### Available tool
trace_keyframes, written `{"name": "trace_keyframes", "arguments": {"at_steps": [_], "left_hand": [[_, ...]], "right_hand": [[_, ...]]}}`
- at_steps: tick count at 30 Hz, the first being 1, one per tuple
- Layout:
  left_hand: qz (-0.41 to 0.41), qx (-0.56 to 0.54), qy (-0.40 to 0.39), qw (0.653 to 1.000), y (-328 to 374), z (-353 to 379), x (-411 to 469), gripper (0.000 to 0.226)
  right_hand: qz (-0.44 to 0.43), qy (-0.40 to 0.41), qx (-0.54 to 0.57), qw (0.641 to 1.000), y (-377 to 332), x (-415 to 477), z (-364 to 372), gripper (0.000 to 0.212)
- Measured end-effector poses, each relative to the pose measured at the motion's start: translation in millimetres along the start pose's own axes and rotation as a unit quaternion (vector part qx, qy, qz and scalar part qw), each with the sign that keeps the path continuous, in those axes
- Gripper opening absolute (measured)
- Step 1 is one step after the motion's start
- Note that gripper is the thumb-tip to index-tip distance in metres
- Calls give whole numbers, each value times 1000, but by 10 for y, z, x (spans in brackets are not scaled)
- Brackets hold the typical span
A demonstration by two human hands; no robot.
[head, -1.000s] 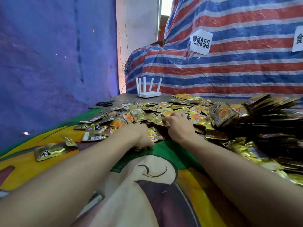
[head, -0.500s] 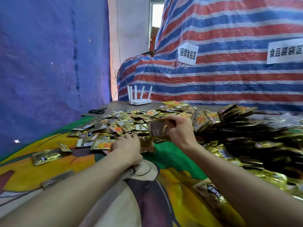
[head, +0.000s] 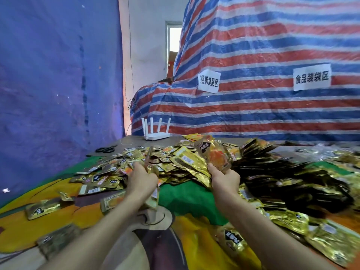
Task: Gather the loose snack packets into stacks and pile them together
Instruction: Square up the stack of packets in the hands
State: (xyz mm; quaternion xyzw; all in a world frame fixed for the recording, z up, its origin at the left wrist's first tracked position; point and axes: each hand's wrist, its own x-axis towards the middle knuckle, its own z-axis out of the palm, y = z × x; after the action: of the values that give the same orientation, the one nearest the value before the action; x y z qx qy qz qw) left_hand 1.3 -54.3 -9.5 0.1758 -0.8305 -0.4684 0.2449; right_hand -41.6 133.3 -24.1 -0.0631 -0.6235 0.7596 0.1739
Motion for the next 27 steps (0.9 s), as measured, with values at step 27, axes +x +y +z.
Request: {"name": "trace_keyframes", "arguments": {"at_steps": [27], "left_hand": [[-157,-413,-2,897,50,708,-432,44]], "right_hand": [[-96,-33,-47,994,310,-363,107,27]]}}
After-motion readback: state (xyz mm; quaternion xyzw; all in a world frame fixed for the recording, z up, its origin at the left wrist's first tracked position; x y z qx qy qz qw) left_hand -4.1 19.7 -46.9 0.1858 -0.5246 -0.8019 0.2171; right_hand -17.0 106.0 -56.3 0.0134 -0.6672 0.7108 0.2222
